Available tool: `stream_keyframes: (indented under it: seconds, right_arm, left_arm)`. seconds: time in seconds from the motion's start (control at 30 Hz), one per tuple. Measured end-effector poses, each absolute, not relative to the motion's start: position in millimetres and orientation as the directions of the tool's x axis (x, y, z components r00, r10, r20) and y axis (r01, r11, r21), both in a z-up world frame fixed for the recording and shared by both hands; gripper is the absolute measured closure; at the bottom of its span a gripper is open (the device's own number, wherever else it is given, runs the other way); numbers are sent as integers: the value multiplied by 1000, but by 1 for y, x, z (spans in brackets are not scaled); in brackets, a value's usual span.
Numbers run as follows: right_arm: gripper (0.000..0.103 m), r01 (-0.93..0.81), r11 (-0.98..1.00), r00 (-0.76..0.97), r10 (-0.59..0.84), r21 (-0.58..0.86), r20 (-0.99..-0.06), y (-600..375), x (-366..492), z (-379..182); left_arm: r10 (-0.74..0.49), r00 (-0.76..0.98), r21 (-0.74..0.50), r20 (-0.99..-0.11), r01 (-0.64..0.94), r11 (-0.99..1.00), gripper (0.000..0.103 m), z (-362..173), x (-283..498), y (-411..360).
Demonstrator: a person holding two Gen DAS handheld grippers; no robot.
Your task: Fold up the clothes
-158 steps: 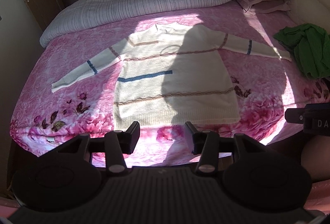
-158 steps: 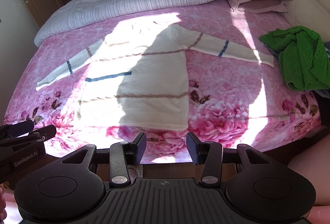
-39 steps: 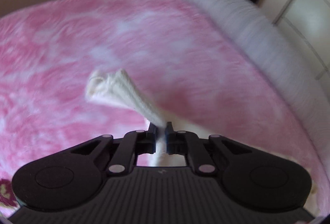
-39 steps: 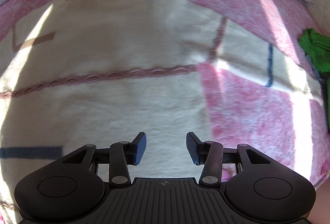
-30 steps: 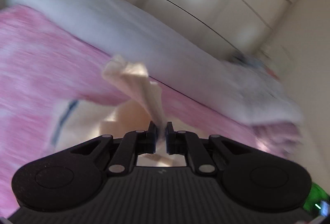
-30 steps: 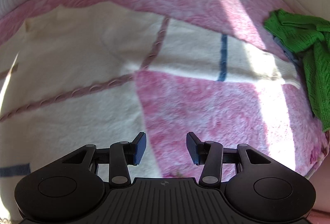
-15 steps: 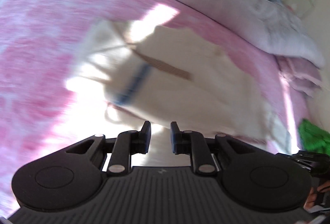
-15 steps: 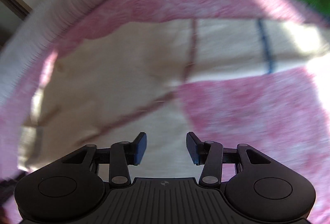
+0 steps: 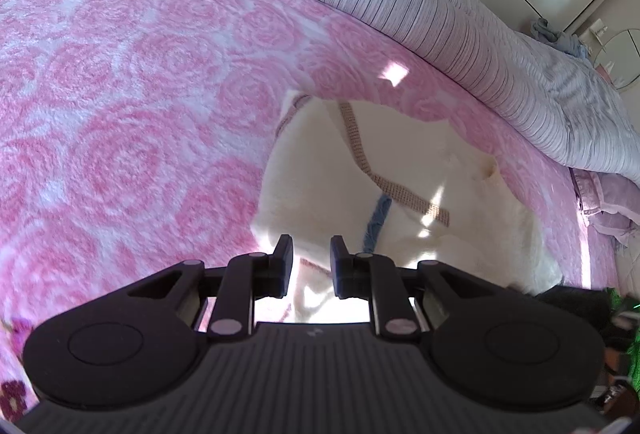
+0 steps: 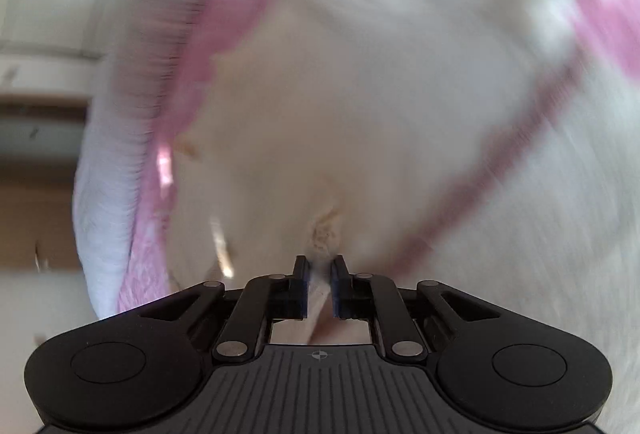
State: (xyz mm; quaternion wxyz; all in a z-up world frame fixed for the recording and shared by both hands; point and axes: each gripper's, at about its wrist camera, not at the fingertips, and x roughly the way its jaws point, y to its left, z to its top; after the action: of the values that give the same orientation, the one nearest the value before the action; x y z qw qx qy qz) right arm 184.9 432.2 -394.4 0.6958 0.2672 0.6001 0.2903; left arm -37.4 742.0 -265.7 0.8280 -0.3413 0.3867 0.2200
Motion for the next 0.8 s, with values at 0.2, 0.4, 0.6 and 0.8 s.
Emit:
stream_keyframes:
  seconds: [0.2, 0.4, 0.6, 0.8]
  right_arm:
    - [94, -438, 637, 371, 771, 635, -518, 423, 187, -313]
    - [94, -236, 823, 360, 568, 516, -740, 398, 226, -362]
    - [94, -300, 797, 397, 604, 525, -691, 383, 226, -361]
    - [94, -344, 818, 406, 572, 460, -713, 386, 233, -366]
  left_arm:
    - [83, 618, -399, -782, -598, 696, 89, -268, -25, 745]
    - [50, 605, -379, -795, -559, 738, 89, -279, -3, 734]
    - [53, 580, -334, -813, -539, 773, 89, -287, 12, 728]
    - [68, 556, -288, -828, -527, 800, 89, -294, 24, 724]
